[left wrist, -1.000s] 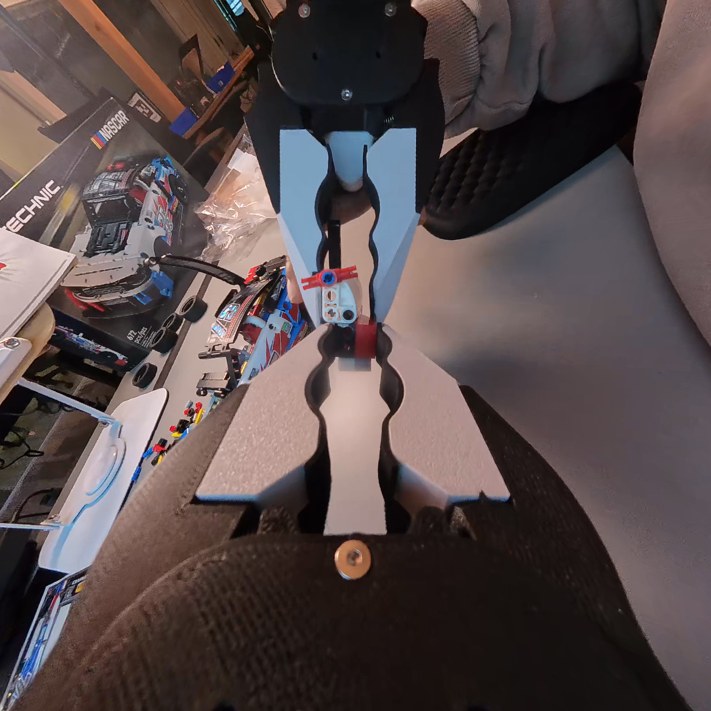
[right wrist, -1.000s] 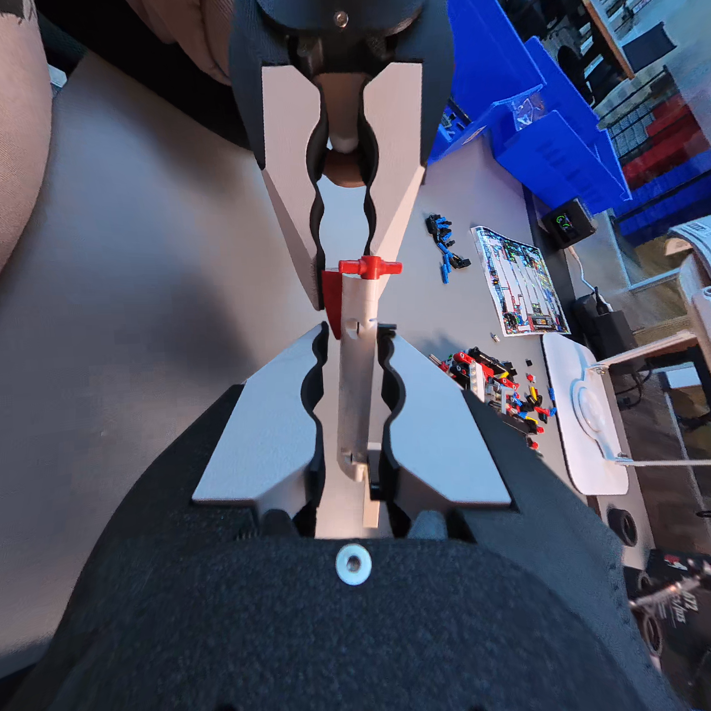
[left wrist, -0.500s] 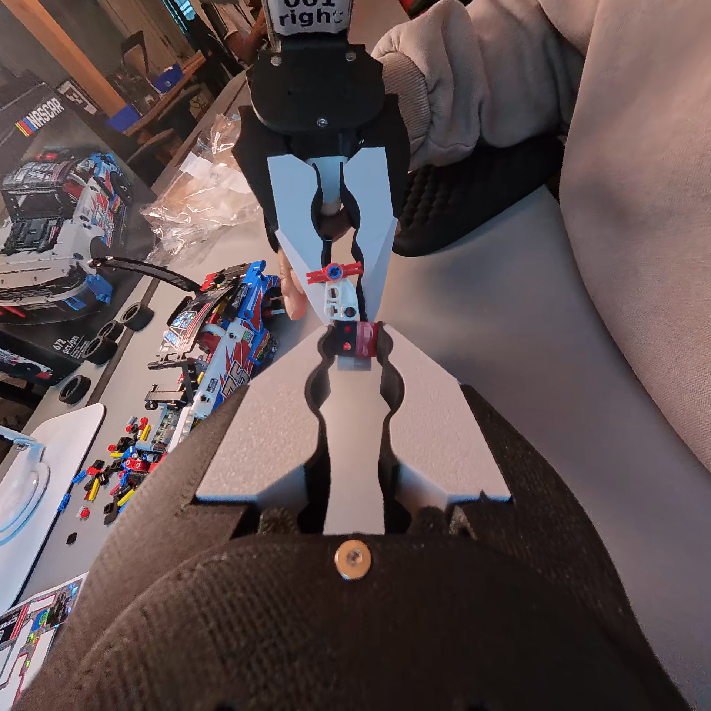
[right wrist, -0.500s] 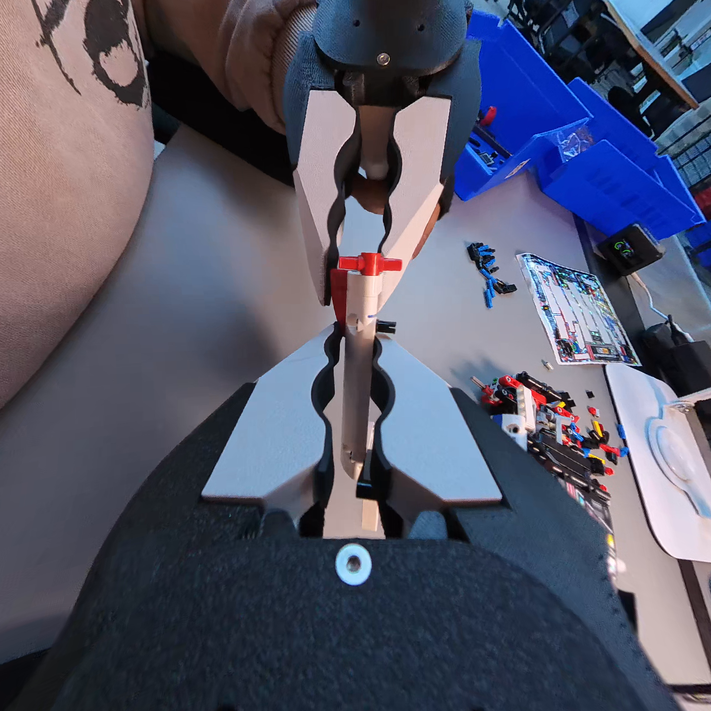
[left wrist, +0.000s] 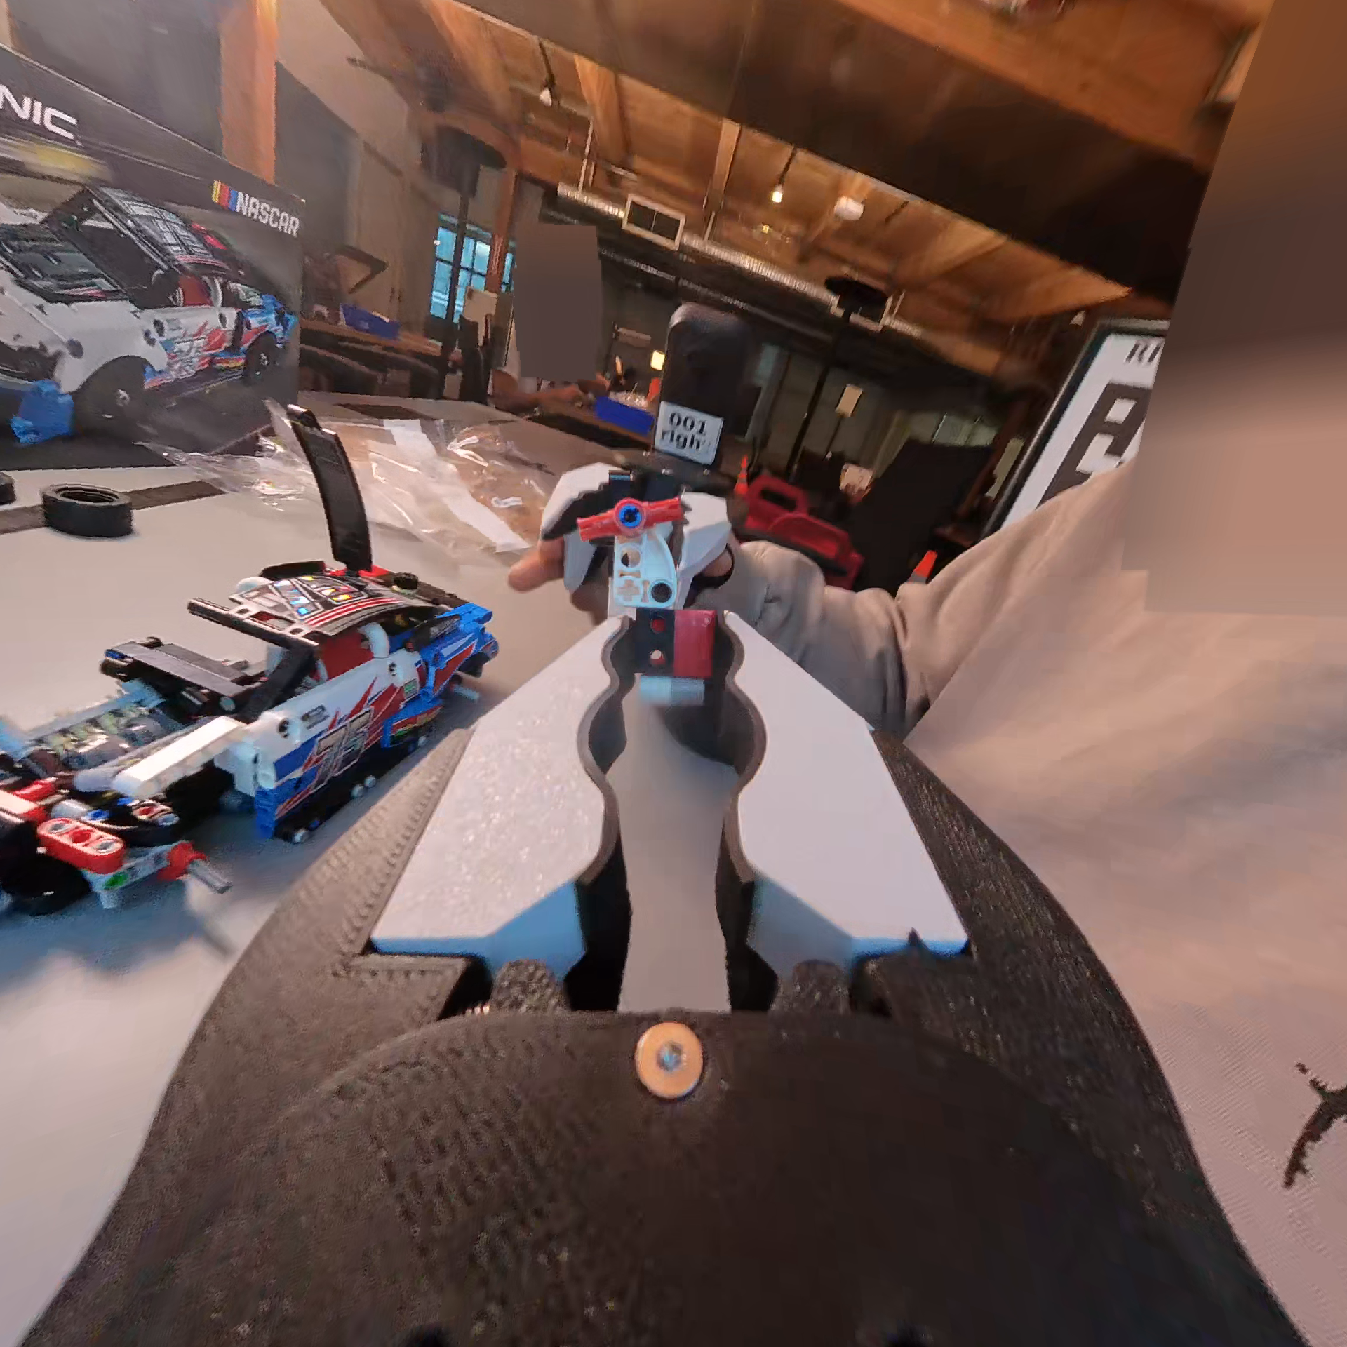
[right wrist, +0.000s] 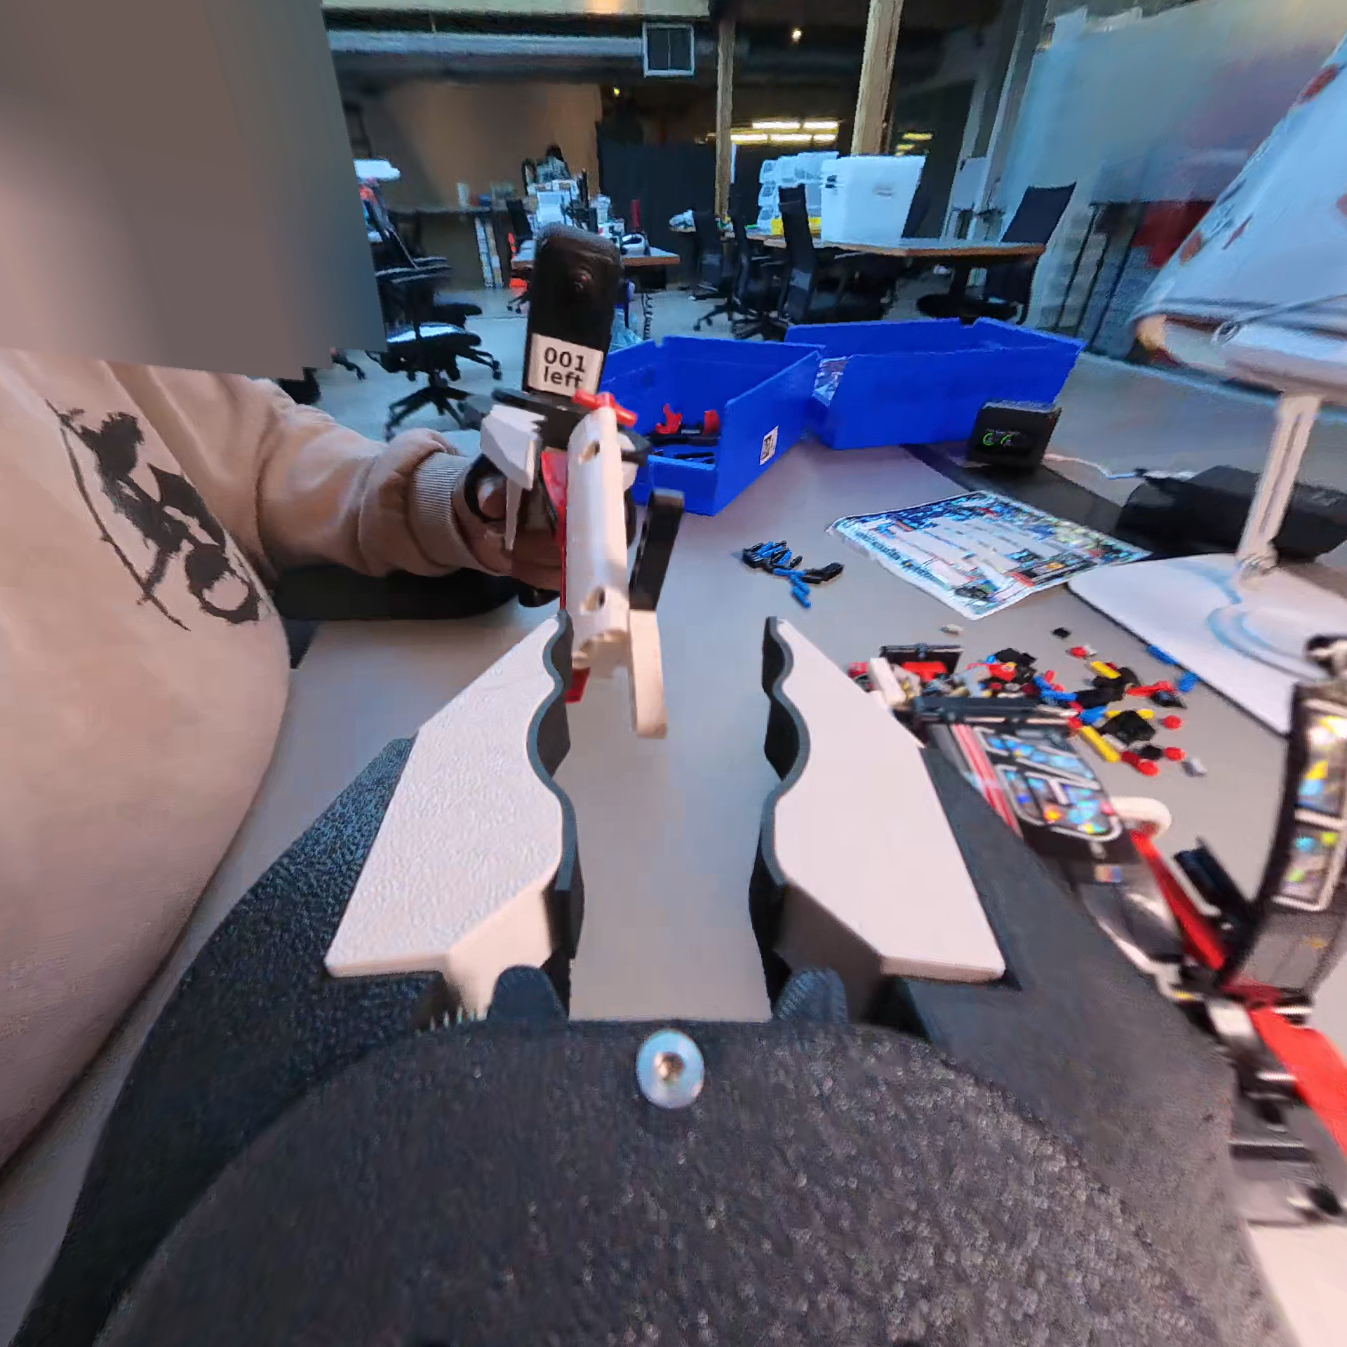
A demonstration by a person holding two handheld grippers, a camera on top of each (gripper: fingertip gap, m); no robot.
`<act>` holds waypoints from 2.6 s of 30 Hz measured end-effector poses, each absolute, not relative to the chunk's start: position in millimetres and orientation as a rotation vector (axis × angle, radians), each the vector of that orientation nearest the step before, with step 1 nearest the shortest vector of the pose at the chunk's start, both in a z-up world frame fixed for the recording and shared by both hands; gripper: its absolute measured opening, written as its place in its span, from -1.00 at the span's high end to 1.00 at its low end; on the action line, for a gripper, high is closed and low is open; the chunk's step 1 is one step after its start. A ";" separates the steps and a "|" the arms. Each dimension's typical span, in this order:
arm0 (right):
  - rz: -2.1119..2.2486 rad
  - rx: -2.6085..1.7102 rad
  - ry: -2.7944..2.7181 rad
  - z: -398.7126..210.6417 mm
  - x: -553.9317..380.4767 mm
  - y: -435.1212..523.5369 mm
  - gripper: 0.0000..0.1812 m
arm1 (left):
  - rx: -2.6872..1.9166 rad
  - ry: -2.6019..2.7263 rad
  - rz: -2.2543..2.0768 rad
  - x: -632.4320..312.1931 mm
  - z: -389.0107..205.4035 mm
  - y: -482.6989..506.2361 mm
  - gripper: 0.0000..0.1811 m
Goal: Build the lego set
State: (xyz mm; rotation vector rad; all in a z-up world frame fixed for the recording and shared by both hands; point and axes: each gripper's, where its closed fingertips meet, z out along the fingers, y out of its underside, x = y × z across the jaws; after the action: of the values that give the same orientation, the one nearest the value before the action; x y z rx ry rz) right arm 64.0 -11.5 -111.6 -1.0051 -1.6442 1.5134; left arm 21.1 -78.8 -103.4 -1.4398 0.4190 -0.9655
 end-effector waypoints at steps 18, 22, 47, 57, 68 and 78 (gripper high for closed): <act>2.234 -1.623 -1.375 -136.5 47.0 -18.5 0.77 | -1.505 -0.045 -1.433 1.3 -130.8 -55.0 0.77; 2.228 -1.651 -1.315 -136.8 44.2 -12.4 0.77 | -1.559 -0.061 -1.416 2.2 -137.5 -53.6 0.80; 1.324 -1.138 -1.584 -138.7 50.3 6.9 0.92 | -1.538 -0.144 -1.442 -10.6 -142.5 -49.0 0.81; 0.751 -1.019 -1.839 -182.1 35.5 -10.2 0.30 | -1.592 -0.177 -1.385 -12.7 -155.4 -43.3 0.81; 0.672 -1.125 -2.009 -220.7 45.9 -4.1 0.40 | -1.859 -0.044 -1.112 -11.1 -184.5 -41.4 0.51; 0.718 -1.052 -2.293 -243.2 60.4 -61.8 0.42 | -1.960 0.166 -0.733 -25.3 -192.7 -40.3 0.30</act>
State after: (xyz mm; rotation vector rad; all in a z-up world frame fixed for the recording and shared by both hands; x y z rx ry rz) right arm 60.4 -61.8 -243.2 -1.0519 -2.2929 0.7184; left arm -25.3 -40.3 -192.7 -1.9602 0.1660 -0.7329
